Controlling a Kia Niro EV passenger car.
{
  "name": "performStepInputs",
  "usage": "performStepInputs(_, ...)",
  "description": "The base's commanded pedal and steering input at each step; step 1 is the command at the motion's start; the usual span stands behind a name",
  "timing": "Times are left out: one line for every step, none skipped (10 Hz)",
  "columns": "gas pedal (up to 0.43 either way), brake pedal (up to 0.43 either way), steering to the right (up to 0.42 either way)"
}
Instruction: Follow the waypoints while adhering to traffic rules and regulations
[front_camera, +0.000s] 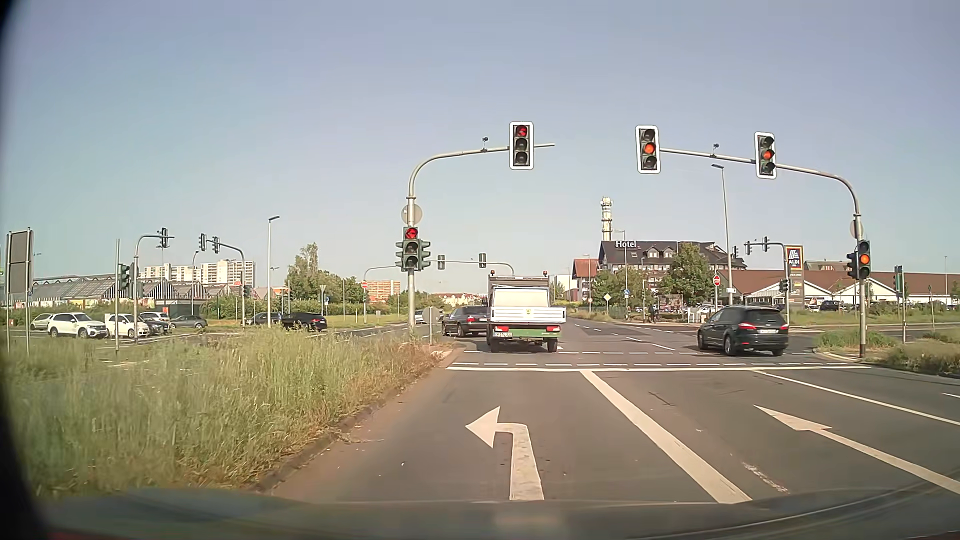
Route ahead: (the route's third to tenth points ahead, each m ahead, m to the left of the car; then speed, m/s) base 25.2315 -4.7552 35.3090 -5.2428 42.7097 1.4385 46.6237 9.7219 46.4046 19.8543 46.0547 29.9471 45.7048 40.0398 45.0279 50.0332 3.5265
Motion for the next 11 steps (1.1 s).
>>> performStepInputs(0.0,0.03,-0.002)
performStepInputs(0.0,0.03,0.0)
performStepInputs(0.0,0.03,0.0)
performStepInputs(0.0,0.03,0.0)
performStepInputs(0.0,0.03,0.0)
performStepInputs(0.0,0.03,0.0)
performStepInputs(0.0,0.03,0.0)
performStepInputs(0.0,0.03,0.0)
performStepInputs(0.0,0.03,0.0)
performStepInputs(0.0,0.03,0.0)
performStepInputs(0.0,0.03,0.0)
